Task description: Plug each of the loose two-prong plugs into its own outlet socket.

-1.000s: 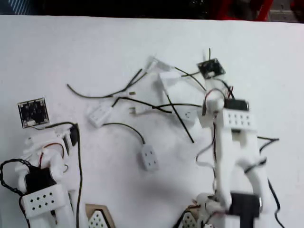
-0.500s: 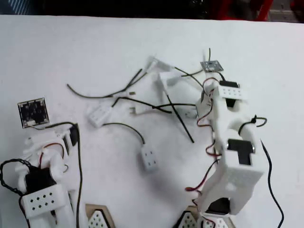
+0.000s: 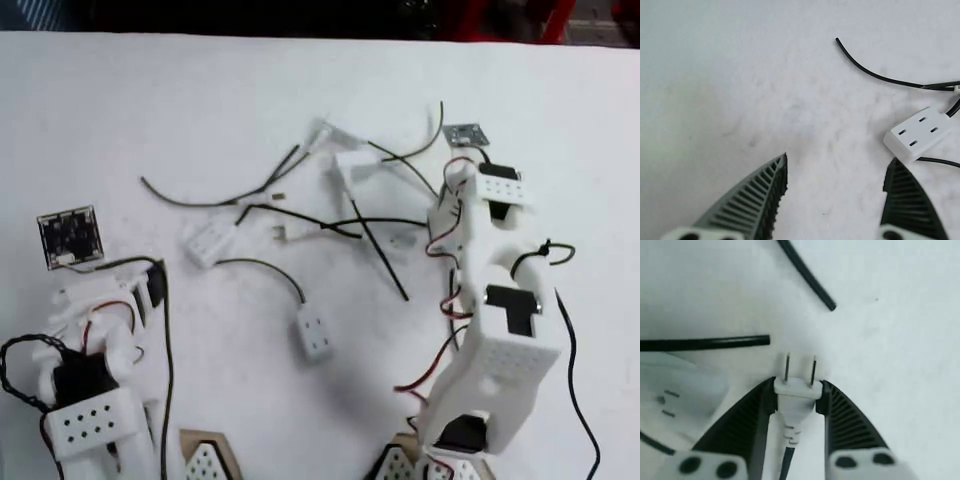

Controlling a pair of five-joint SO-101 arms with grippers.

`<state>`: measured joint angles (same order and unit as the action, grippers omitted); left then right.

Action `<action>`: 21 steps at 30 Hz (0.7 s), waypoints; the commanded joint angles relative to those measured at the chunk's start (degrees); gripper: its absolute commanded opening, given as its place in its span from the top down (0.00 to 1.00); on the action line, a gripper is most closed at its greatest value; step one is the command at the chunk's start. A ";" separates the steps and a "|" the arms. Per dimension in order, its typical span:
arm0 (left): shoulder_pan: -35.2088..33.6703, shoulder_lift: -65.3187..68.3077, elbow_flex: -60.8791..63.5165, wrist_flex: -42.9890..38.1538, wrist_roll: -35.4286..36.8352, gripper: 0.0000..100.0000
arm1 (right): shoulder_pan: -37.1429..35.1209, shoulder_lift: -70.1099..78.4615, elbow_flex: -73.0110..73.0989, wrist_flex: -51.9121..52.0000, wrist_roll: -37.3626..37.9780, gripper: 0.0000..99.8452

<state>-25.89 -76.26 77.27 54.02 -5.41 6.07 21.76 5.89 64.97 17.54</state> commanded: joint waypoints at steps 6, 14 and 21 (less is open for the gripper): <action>-0.22 -0.48 0.09 -1.32 -0.79 0.69 | -5.32 -15.96 -1.14 9.80 -13.98 0.98; -0.22 -0.48 0.09 -1.32 -0.79 0.69 | -11.47 -24.57 -1.14 9.80 -42.11 0.98; -0.22 -0.48 0.09 -1.32 -0.79 0.69 | -14.11 -24.04 -0.79 5.85 -59.60 0.98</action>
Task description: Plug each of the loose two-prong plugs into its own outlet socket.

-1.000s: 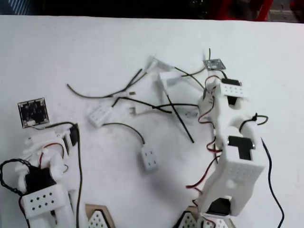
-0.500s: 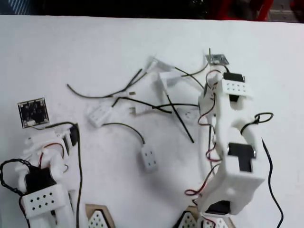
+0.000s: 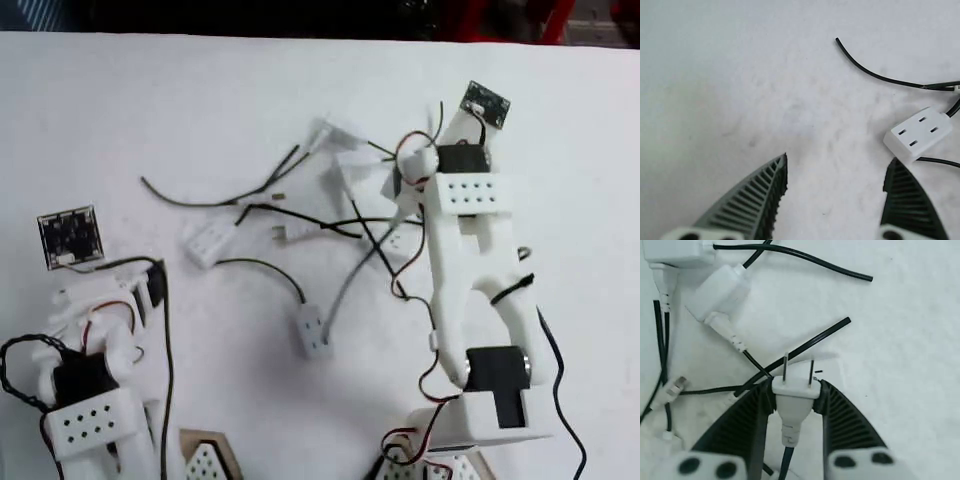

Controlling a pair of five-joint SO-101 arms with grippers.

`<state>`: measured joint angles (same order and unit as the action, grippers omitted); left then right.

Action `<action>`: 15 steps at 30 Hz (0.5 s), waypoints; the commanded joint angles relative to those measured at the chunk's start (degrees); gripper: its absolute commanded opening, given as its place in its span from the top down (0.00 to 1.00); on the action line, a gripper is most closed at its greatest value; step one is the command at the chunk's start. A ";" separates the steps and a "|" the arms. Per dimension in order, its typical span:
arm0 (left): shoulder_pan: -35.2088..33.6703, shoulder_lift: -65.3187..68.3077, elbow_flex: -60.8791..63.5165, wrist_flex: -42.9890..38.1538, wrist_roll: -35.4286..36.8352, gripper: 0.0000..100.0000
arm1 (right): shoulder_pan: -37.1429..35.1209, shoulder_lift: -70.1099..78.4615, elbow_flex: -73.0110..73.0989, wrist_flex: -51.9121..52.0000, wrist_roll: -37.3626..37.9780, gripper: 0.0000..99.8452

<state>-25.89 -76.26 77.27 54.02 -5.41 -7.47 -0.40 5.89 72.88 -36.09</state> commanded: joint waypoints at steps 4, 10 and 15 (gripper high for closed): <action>-0.22 -0.48 0.09 -1.32 -0.79 0.69 | -0.48 0.22 -0.79 -4.09 -11.69 0.98; -0.22 -0.48 0.09 -1.32 -0.79 0.69 | -0.40 1.19 -0.79 -1.80 -14.77 0.98; -0.22 -0.48 0.09 -1.32 -0.79 0.69 | 0.31 0.75 -1.05 1.01 -14.68 0.97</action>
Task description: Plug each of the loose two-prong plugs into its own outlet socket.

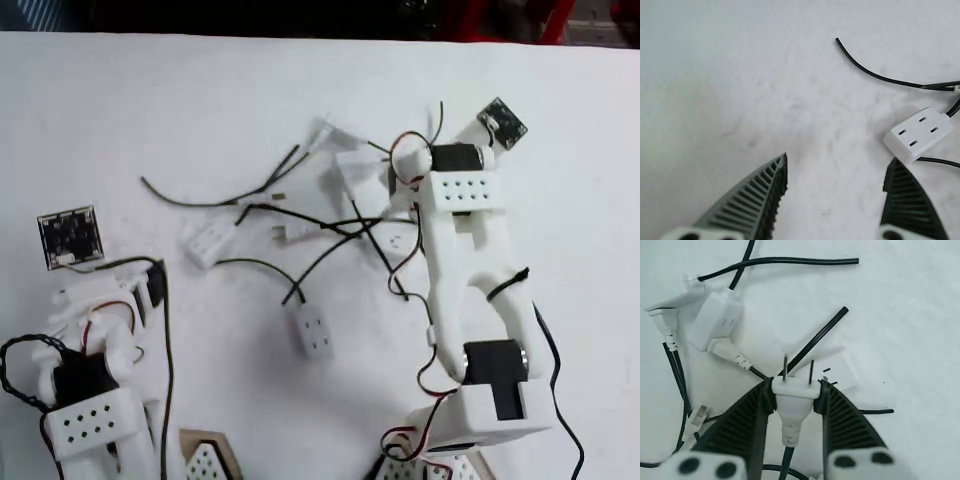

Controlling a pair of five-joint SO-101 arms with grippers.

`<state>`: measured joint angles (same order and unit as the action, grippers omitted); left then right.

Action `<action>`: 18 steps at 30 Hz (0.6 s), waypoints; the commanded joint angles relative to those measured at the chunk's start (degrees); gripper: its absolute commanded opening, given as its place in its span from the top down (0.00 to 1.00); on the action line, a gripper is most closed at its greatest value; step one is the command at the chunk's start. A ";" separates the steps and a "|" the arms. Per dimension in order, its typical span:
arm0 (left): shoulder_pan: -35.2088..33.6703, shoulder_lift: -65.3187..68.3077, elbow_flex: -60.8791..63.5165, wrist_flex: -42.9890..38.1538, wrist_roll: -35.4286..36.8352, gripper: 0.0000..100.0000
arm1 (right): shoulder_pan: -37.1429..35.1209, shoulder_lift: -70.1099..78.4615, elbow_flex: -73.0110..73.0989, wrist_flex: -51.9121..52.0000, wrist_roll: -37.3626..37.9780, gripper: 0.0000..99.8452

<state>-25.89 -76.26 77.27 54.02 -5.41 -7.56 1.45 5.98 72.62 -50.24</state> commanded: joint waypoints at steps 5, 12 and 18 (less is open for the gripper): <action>-0.22 -0.48 0.09 -1.32 -0.79 0.69 | -0.13 -1.10 -0.88 3.47 0.70 0.77; -0.22 -0.48 0.09 -1.32 -0.79 0.69 | -1.10 -1.10 -0.97 7.78 7.30 0.68; -0.22 -0.48 0.09 -1.32 -0.79 0.69 | 3.74 -1.10 -0.97 8.13 30.33 0.76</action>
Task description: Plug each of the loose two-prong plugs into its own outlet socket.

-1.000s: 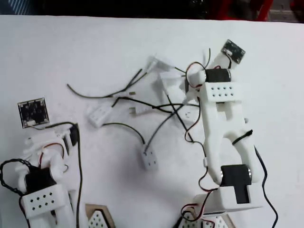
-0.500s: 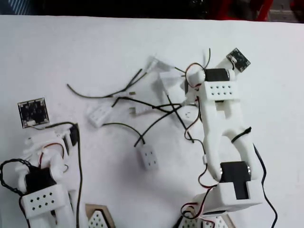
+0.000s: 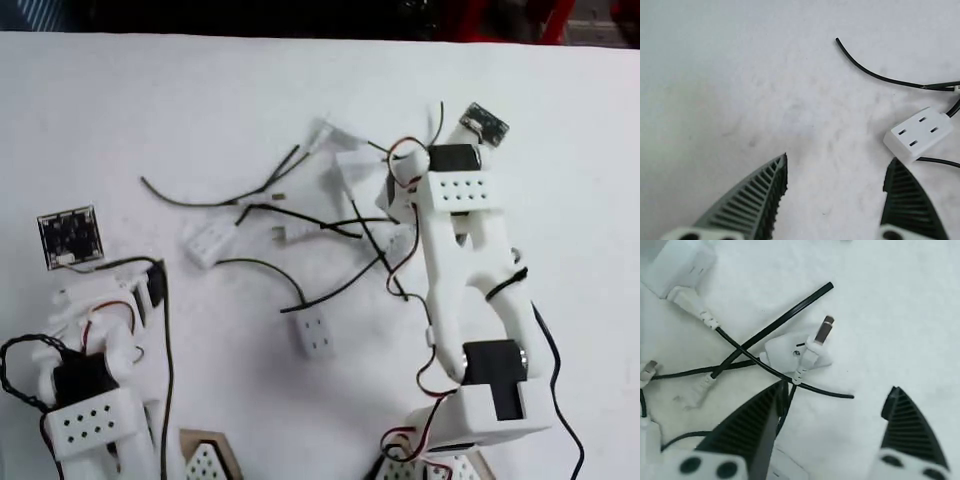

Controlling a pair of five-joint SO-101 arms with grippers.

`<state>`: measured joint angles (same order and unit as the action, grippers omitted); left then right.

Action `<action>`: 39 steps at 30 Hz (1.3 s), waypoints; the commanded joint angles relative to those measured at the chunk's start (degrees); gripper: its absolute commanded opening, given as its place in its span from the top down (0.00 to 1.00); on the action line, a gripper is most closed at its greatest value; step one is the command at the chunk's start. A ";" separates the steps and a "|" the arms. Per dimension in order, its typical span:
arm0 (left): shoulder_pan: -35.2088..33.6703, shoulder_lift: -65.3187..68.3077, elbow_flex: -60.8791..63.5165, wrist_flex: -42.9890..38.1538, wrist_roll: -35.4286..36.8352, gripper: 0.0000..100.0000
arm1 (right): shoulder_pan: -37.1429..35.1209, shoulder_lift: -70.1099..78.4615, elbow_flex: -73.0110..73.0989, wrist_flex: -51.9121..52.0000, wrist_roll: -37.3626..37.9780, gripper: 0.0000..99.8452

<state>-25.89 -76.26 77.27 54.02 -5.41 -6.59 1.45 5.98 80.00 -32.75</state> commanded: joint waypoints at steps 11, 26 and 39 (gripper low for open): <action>-0.22 -0.48 0.09 -1.32 -0.79 0.69 | 4.88 -0.66 -0.88 0.75 83.87 0.86; -0.22 -0.48 2.20 -5.01 -0.79 0.69 | 2.95 5.93 -0.44 0.48 109.89 0.78; -0.04 -0.48 2.29 -5.01 -0.79 0.69 | -0.57 12.18 -0.70 -3.47 109.80 0.82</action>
<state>-25.89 -76.26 79.91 50.24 -5.41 -6.51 13.49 5.98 77.10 76.44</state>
